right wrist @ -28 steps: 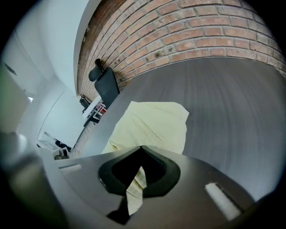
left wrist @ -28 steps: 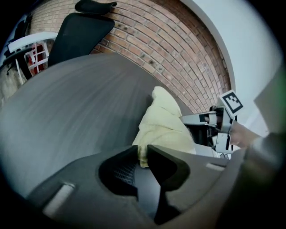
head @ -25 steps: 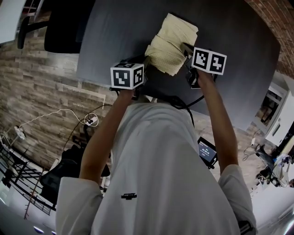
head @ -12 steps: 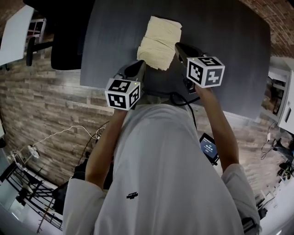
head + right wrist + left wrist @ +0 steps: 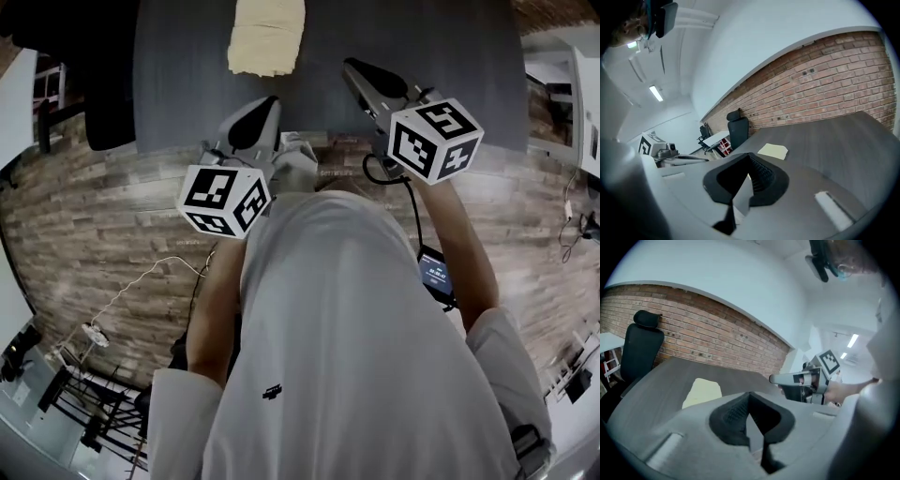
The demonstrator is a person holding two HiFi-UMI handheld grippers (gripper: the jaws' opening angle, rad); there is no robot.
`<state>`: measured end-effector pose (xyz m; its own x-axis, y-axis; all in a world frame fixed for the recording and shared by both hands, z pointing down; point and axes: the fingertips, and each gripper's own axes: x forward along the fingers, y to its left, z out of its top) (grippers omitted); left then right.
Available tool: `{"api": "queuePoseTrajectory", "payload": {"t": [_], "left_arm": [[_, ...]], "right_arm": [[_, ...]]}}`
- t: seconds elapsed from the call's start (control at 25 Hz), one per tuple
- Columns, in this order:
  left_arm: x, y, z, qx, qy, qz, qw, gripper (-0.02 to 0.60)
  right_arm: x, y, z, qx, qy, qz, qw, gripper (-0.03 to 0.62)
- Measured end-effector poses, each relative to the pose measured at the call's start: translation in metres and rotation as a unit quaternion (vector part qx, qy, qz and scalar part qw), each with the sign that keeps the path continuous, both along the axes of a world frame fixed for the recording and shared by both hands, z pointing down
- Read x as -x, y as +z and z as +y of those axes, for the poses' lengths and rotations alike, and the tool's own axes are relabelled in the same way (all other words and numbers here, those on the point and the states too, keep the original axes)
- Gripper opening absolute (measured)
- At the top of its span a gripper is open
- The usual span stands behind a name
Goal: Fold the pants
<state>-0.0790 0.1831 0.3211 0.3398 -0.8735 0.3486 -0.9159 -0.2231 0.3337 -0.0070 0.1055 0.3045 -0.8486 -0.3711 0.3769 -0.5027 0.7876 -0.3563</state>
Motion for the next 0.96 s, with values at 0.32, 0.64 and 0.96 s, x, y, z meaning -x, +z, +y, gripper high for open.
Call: {"api": "queuePoseTrajectory", "payload": {"t": [0.32,0.64,0.96], "left_arm": [[-0.077,-0.041,0.088,-0.007,0.038,0.007,0.9992,-0.002],[-0.136,-0.029,0.14,0.018,0.125,-0.04,0.9912,-0.002],[-0.177,-0.022,0.16,0.032,0.176,-0.053,0.9824,-0.002]], "right_arm": [[-0.077,-0.019,0.103,-0.015,0.014,-0.005,1.0,0.006],[-0.123,-0.016,0.169,-0.009,0.023,0.0,1.0,0.006],[-0.133,-0.008,0.196,0.023,0.036,-0.017,0.999,0.006]]}}
